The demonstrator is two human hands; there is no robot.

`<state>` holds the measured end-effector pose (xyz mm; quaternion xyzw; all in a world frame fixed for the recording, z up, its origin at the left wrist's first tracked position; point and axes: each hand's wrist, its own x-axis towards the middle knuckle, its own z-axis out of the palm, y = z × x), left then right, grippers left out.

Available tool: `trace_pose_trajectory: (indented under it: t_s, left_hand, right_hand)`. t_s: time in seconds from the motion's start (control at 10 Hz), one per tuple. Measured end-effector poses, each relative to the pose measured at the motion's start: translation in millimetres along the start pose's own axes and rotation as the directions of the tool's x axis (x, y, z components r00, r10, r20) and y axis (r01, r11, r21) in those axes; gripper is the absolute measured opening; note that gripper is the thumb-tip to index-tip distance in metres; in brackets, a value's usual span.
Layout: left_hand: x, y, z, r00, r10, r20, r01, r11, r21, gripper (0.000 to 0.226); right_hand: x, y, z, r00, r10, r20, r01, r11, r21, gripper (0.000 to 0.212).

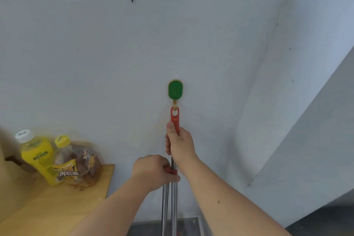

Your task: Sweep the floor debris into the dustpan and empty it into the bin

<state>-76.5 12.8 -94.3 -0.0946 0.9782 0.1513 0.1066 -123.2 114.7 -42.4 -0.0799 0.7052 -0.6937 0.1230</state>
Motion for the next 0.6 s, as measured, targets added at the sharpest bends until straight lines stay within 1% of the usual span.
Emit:
trace_pose_trajectory:
  t_s: [0.1,0.2,0.3,0.4,0.5,0.6]
  left_hand:
    - [0,-1,4,0.994,0.06,-0.094,-0.046,0.989,0.142,0.05]
    - [-2,-4,5,0.976,0.142,-0.166,-0.099,0.965,0.241,0.052]
    - [-9,-9,2,0.963,0.18,-0.2,-0.129,0.962,0.242,0.051]
    - [-16,-14,2,0.969,0.181,-0.167,-0.139,0.961,0.238,0.059]
    - [-25,-14,-1,0.987,0.132,-0.094,-0.108,0.968,0.228,0.079]
    - [-41,-8,-5,0.993,0.088,-0.082,-0.075,0.986,0.148,0.085]
  right_hand:
    - [2,1,-2,1.0,-0.015,0.014,0.016,0.999,-0.034,0.048]
    - [2,1,-3,1.0,0.015,0.014,-0.013,0.996,-0.09,0.047]
    - [-8,0,-7,0.999,0.05,-0.012,-0.051,0.987,-0.152,0.042]
    - [-26,1,-11,0.996,0.083,0.017,-0.079,0.986,-0.146,0.039]
    - [-41,4,-21,0.992,0.111,0.054,-0.102,0.984,-0.144,0.044]
    - [-59,-5,-36,0.988,0.146,0.052,-0.138,0.981,-0.134,0.051]
